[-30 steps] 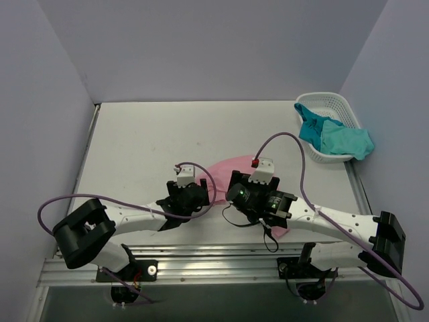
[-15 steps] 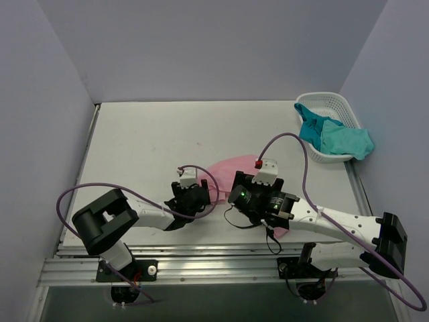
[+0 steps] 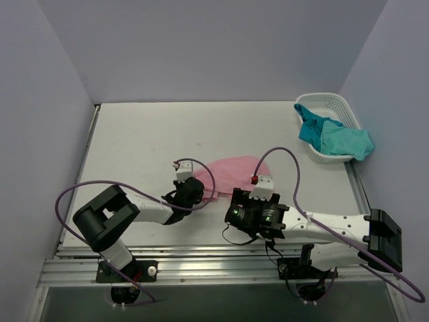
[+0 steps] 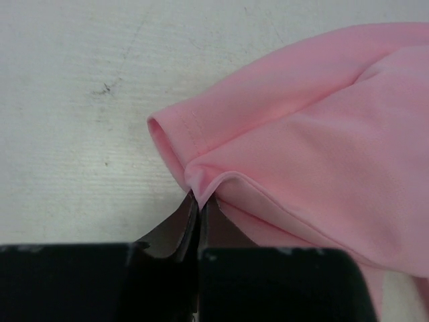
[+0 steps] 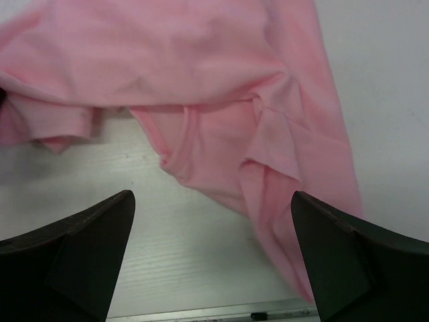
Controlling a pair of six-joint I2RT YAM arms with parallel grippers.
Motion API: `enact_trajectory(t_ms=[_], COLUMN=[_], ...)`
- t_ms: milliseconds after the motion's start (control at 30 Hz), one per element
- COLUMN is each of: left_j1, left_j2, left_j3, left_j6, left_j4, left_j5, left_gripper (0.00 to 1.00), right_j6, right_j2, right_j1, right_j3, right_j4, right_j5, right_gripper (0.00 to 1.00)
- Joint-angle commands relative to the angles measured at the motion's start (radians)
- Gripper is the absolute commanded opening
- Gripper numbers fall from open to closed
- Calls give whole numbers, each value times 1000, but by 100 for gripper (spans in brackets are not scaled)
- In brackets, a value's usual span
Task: Fold and stack the t-shirts
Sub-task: Move the tshirt to the center of the board, then flatten the tshirt out
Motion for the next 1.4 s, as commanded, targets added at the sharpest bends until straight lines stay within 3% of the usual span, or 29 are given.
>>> enact_trajectory(t_ms=[0,267,767,933,1367], left_j1=[74,209,241,243,241], left_j2=[-53,-88,-16,-23,-38], left_j3=[55,66,110,98,81], left_j6=[48,67,68,66,57], left_j4=[-29,-39,-16,-12,-7], left_j5=[21,67,116,122,128], left_gripper=[2,2,2,2,2], right_j6=[107,132,365,401,445], right_j2=[76,132,398,360,276], right_j1=[25,65,312,313,317], right_j3=[-34,-32,1,-69,-23], right_j4=[0,11,-4,32,-176], right_j5=[-21,-21,-68,-76,-2], right_gripper=[97,95,94,91,91])
